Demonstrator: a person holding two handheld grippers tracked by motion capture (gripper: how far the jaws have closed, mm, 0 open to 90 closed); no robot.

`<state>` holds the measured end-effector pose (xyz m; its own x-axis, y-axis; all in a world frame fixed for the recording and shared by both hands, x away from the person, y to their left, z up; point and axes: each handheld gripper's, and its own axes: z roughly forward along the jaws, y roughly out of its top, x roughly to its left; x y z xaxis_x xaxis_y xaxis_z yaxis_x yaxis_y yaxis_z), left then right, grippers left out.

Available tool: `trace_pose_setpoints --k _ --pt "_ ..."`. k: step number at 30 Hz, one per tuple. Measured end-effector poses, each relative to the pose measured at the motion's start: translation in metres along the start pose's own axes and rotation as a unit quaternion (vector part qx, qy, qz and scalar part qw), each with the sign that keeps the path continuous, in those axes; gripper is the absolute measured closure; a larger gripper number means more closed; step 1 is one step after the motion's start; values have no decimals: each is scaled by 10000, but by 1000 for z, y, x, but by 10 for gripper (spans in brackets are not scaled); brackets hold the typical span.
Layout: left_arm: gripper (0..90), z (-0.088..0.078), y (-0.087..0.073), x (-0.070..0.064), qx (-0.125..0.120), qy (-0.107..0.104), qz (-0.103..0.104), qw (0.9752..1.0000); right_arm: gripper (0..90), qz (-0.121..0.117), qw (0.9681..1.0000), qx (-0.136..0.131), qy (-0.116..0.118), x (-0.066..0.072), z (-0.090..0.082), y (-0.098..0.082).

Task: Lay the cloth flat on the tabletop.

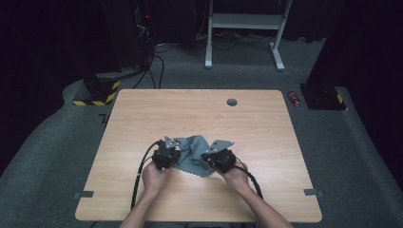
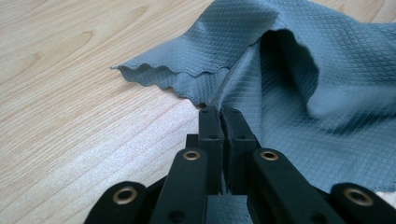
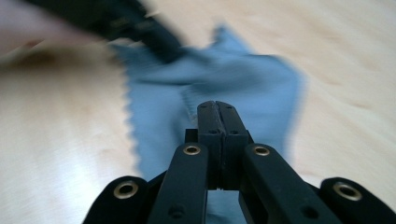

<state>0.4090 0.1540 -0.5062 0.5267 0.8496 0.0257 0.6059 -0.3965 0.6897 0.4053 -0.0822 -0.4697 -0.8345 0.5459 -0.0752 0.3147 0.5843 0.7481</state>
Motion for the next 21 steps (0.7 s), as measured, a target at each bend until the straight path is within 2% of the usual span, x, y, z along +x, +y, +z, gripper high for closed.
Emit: trace_pose_setpoints --k 4,7,9,11,16,20,21 --pt "874 2 -1 3 17 28 -18 10000 898 442 9984 -40 -364 -29 -7 -1" --pt "874 2 -2 4 22 37 -38 10000 898 902 9941 -101 -595 -53 -9 -8" --pt "874 2 -3 5 46 51 -53 10000 898 1098 9914 -100 -707 -65 -9 -13" --pt "873 3 -3 6 52 79 -43 9999 898 1342 9874 -48 -840 -77 -8 -19" --pt "872 5 -4 10 64 126 -128 9998 897 1763 9779 111 -1123 -100 -1 -35" --pt "862 5 -4 10 62 148 -106 9998 889 1905 9747 212 -1151 -107 7 -42" --pt "853 5 -4 9 64 152 -105 9998 858 1955 9737 254 -1144 -107 10 -43"
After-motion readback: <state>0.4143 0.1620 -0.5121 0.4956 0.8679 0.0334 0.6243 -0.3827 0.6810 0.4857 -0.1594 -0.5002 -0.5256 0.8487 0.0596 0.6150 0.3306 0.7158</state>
